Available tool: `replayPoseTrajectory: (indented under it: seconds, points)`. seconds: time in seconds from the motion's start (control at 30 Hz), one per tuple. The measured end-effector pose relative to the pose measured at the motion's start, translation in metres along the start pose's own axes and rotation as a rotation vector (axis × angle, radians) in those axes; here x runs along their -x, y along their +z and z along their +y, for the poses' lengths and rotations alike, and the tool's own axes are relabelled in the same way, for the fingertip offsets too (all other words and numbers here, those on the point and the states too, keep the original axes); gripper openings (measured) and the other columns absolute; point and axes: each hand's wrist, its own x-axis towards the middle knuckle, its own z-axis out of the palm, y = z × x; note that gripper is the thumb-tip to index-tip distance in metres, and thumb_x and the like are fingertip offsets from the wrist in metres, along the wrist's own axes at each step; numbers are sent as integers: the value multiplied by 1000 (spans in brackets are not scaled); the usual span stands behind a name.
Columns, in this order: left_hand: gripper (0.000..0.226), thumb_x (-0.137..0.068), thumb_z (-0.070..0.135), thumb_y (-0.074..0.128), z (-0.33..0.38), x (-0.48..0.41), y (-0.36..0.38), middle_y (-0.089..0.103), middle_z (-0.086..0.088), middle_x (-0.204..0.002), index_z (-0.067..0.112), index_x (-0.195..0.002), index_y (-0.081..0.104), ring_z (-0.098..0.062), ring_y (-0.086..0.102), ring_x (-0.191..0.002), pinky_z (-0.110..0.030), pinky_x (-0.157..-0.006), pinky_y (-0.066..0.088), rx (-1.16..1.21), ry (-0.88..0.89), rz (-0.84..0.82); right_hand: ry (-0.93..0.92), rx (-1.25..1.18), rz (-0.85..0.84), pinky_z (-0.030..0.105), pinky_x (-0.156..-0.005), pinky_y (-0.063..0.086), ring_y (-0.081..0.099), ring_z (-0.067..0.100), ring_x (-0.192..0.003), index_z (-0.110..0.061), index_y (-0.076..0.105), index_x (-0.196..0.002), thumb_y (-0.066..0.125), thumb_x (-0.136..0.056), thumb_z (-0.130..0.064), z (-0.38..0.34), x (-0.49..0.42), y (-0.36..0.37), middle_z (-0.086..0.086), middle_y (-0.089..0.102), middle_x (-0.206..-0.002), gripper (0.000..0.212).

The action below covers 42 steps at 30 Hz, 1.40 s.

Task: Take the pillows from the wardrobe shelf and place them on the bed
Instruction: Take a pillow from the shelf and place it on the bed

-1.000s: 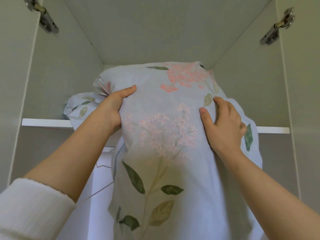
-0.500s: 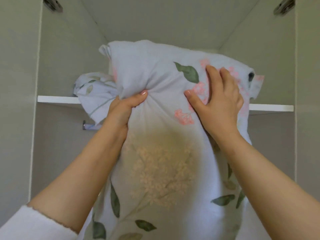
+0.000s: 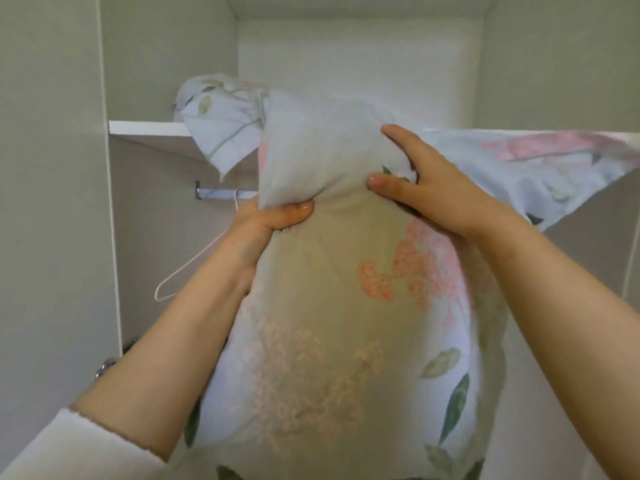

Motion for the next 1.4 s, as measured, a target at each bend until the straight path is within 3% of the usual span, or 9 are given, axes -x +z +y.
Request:
replayPoseTrajectory:
  seconds: [0.1,0.2,0.3,0.47,0.7,0.83,1.07,1.27,1.4]
  points:
    - [44,-60,4,65,-17,14,-12,75,-7,-90,7,-104,66,-23,72,-80,-37,-72,61,-18,-97,-49,74,-245,-47,30,-105,37,44,11,-125,-33,34,-140,52,-56,-66,-1,8,18,-11,43,-138,92]
    - [34,-58,5,66,-30,23,-23,76,-3,-80,11,-92,69,-18,73,-73,-33,-70,60,-70,-98,-40,132,-234,-160,24,-88,43,54,7,-106,-36,50,-121,55,-57,-67,-1,12,37,-16,54,-116,71]
    - [31,-57,1,70,-38,31,-36,76,3,-73,16,-84,68,-12,73,-67,-23,-59,59,-112,-102,-31,191,-289,-227,28,-87,49,61,6,-98,-40,59,-96,61,-57,-66,0,19,55,-18,65,-105,47]
    - [26,-66,2,74,-49,44,-59,75,11,-67,21,-82,67,-4,71,-63,-17,-54,55,-216,-129,-14,266,-413,-236,24,-81,53,68,1,-84,-36,68,-86,73,-72,-41,-4,35,86,-18,72,-89,16]
    - [12,-80,22,69,-74,70,-99,73,13,-81,28,-90,65,1,71,-68,-13,-57,55,-319,-262,17,393,-415,-242,36,-88,55,68,15,-92,-19,70,-98,75,-74,-29,-17,62,136,-1,73,-97,26]
    - [17,-82,25,68,-96,90,-113,70,13,-87,27,-98,63,-1,70,-70,-15,-58,55,-337,-369,5,484,-418,-229,32,-86,54,67,16,-94,-17,68,-102,76,-74,-29,-18,91,161,-2,71,-99,32]
    - [16,-81,21,69,-151,133,-114,68,7,-94,31,-90,61,-15,66,-90,-33,-84,53,-390,-561,-83,763,-338,-190,30,-79,51,61,16,-95,-24,61,-103,74,-73,-39,-15,176,184,-5,65,-100,36]
    - [22,-81,17,70,-199,187,-84,67,5,-91,16,-102,64,-8,63,-83,-19,-71,50,-388,-710,-195,1022,-275,-164,31,-71,50,61,18,-85,-27,59,-98,72,-73,-41,-4,270,181,-7,63,-87,31]
    - [14,-80,13,70,-236,232,-61,69,5,-86,19,-92,66,-2,67,-72,-14,-64,52,-410,-855,-288,1222,-291,-143,30,-65,50,61,20,-78,-22,61,-99,73,-74,-39,2,340,177,-5,63,-85,32]
